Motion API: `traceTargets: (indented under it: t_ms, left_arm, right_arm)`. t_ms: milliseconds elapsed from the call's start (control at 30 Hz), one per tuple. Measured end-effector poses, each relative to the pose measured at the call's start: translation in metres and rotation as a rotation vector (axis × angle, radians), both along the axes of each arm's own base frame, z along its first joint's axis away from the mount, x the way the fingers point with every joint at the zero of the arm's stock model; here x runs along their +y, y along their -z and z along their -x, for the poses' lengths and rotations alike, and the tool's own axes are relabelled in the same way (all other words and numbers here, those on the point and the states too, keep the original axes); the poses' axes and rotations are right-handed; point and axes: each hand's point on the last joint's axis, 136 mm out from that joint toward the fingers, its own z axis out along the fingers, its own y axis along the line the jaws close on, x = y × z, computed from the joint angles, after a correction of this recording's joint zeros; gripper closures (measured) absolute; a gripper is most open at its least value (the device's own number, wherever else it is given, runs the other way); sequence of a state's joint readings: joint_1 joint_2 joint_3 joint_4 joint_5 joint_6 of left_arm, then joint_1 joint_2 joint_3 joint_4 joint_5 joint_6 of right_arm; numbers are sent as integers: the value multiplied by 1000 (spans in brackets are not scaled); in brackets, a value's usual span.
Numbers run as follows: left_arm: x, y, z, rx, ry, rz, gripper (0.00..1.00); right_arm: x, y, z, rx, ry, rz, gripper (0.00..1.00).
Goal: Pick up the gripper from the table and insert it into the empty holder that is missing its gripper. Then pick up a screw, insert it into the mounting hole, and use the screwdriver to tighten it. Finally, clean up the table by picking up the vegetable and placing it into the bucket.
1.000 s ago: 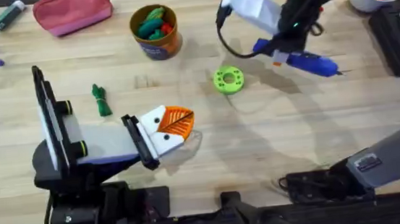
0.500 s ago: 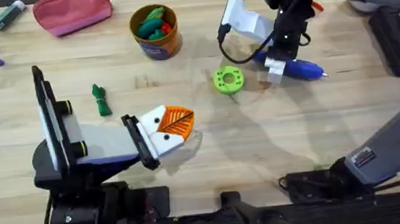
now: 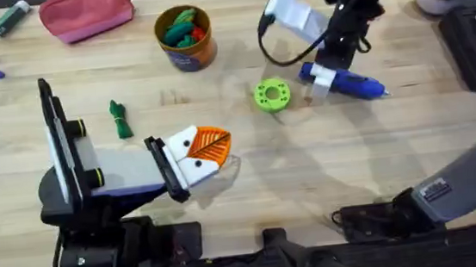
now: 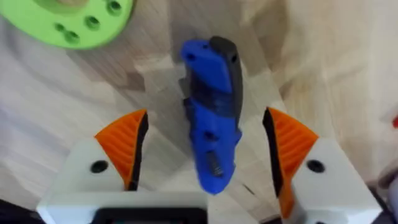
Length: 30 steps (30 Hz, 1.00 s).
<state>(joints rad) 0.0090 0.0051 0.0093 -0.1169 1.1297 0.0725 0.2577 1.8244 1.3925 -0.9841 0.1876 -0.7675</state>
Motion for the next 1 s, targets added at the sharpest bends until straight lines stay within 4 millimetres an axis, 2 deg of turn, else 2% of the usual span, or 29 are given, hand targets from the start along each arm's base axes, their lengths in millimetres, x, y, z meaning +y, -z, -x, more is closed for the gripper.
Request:
traceTargets:
  t_ms: [33, 67, 200, 233, 367, 500, 633, 733, 867, 1000]
  left_arm:
    - [0, 0, 0, -2, 0, -1, 909]
    - [0, 0, 0, -1, 0, -1, 729]
    - [0, 0, 0, -1, 0, -1, 116]
    - [0, 0, 0, 1, 0, 0, 43]
    - [0, 0, 0, 1, 0, 0, 15]
    - [2, -2, -3, -18, -20, -2, 15]
    - [5, -11, -10, -51, -61, 10, 15]
    - [11, -4, -19, 42, -134, 13, 16]
    - [22, -7, -21, 138, -237, -25, 15]
    - [31, -21, -19, 177, -311, -71, 15]
  right_arm:
    - [2, -8, -1, -24, 19, -20, 20]
    - [5, -19, -3, -54, 39, -42, 19]
    - [16, -73, -16, -213, 133, -151, 18]
    - [19, -90, -18, -256, 165, -187, 18]
    - [32, -146, -18, -379, 308, -362, 17]
    - [41, -182, -4, -422, 439, -514, 17]
    - [40, -194, 18, -392, 572, -576, 16]
    - [36, -200, 34, -377, 639, -589, 17]
    - [17, -211, 56, -417, 749, -563, 17]
    - [3, -226, 73, -499, 811, -580, 17]
